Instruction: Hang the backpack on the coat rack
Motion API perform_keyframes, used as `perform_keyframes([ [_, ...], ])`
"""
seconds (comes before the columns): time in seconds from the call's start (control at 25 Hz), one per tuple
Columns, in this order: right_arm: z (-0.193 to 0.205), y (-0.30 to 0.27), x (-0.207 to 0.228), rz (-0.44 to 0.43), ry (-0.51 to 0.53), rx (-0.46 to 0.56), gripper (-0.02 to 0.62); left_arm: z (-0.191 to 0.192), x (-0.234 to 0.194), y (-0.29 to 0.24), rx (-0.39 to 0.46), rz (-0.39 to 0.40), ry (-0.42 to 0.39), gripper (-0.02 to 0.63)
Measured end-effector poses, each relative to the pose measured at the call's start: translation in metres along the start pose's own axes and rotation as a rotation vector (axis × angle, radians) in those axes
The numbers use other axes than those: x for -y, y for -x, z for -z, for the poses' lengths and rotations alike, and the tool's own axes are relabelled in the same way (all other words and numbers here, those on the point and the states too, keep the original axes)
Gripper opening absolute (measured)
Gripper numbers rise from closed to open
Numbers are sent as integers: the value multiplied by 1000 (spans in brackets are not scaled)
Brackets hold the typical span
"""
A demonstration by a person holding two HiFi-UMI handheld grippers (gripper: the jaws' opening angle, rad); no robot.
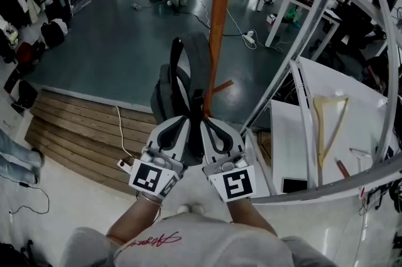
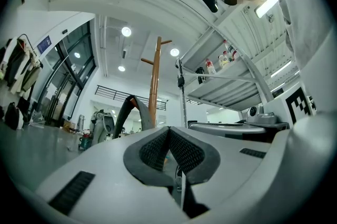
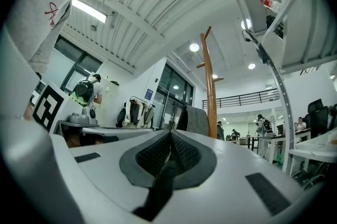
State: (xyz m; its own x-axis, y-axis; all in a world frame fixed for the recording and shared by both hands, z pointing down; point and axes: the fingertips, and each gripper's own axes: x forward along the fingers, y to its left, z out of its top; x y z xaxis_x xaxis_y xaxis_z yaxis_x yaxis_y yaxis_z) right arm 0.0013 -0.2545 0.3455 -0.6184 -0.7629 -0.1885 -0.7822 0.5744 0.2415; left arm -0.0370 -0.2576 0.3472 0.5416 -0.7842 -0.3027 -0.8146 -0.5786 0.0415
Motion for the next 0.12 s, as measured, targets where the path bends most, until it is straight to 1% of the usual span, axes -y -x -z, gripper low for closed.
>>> perform_keyframes([
  [0.12, -1, 0, 1, 0, 1, 8, 20, 0, 1, -2, 0, 4, -2, 18],
])
